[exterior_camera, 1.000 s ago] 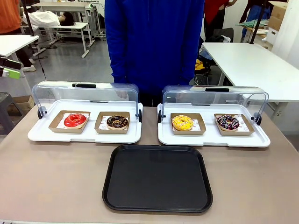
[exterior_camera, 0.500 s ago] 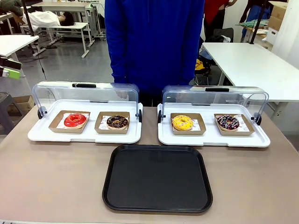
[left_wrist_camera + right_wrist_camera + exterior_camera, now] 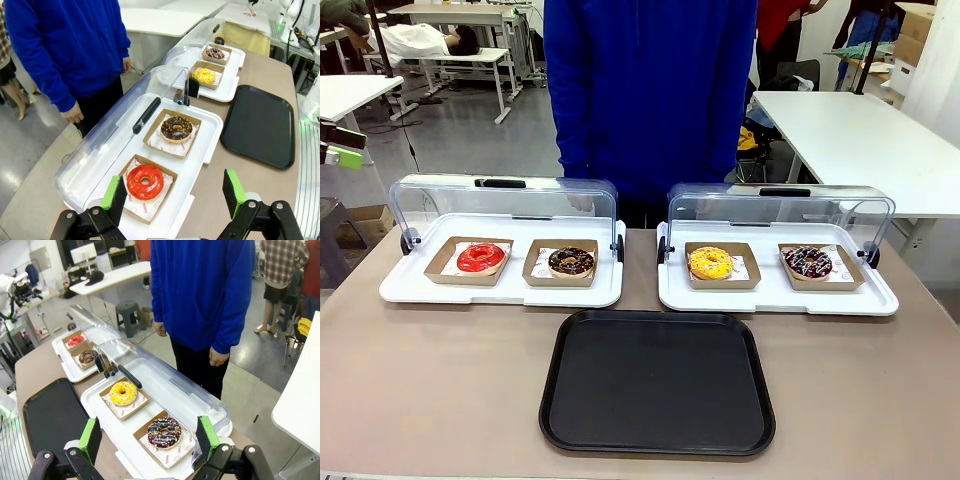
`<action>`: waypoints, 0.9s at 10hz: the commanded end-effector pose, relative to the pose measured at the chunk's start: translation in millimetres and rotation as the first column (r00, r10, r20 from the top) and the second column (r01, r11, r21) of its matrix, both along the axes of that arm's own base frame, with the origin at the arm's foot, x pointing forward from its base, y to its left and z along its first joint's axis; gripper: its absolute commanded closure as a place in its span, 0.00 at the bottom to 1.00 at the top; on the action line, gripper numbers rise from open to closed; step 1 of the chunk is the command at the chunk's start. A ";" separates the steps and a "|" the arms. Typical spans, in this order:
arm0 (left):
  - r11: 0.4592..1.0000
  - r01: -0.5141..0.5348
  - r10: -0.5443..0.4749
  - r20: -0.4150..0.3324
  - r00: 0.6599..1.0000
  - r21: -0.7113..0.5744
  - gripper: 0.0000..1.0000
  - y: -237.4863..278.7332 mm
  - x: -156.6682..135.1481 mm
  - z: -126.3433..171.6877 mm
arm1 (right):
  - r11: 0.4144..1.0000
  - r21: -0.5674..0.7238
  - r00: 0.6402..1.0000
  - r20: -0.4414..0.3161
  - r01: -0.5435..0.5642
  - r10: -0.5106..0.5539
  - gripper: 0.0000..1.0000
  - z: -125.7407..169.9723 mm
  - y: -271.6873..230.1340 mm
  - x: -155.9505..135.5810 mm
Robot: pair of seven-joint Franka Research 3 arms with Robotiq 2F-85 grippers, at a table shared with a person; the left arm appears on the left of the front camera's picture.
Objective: Move the first donut from the left to the tray.
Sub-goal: Pick up the Paper togo box containing the Donut indicated by the person and place it on the Handle tray.
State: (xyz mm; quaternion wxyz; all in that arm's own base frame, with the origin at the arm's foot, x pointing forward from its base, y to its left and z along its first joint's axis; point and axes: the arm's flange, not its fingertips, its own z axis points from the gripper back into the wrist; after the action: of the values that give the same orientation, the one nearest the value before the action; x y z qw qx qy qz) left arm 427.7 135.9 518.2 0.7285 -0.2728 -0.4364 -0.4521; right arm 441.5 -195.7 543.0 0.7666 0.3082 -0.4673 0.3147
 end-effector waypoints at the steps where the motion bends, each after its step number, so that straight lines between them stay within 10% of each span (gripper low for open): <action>1: 1.000 0.008 -0.008 0.010 1.000 -0.009 0.00 -0.6 -0.1 0.6 | 1.000 0.004 1.000 0.008 -0.005 0.005 0.00 0.5 1.2 0.4; 9: 1.000 0.008 -0.008 0.010 1.000 -0.009 0.00 -0.6 -0.1 0.6 | 1.000 0.004 1.000 0.008 -0.005 0.005 0.00 0.5 1.2 0.4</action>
State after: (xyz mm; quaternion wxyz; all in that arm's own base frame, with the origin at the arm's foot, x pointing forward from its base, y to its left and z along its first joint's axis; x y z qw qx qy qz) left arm 427.7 135.9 518.2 0.7285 -0.2728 -0.4364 -0.4521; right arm 441.6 -195.7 543.0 0.7666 0.3082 -0.4673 0.3147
